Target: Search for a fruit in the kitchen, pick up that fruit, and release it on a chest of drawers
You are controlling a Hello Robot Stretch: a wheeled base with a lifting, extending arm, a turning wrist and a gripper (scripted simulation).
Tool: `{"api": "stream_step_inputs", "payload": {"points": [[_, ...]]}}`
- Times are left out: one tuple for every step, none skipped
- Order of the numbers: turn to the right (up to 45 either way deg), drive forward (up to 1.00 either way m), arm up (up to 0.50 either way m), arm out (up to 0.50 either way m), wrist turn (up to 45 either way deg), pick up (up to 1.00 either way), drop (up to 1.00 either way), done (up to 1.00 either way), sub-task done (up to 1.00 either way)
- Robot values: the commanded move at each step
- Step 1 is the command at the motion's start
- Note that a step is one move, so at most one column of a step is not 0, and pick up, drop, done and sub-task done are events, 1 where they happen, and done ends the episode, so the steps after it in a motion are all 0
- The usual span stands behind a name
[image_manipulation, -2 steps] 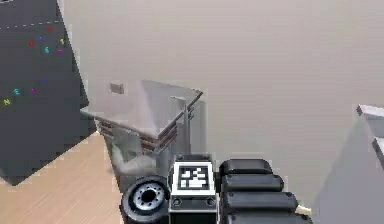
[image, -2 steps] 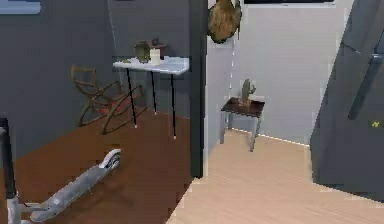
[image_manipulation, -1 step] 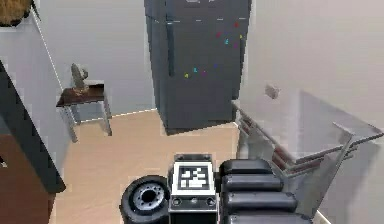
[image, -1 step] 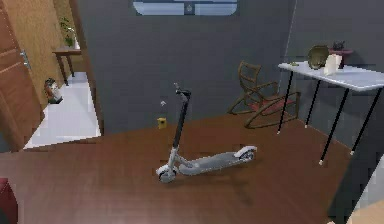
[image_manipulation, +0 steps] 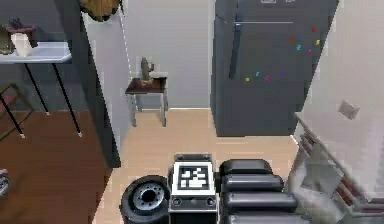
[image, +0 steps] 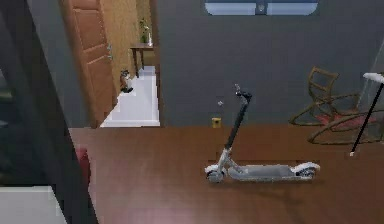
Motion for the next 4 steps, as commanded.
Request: {"api": "stream_step_inputs", "payload": {"points": [[0.0,1.0,0.0,0.0,0.0,0.0,0.0,0.0,0.0],[-36.0,0.0,0.0,0.0,0.0,0.0,0.0,0.0,0.0],[0.0,0.05,0.0,0.0,0.0,0.0,0.0,0.0,0.0],[6.0,0.0,0.0,0.0,0.0,0.0,0.0,0.0,0.0]]}}
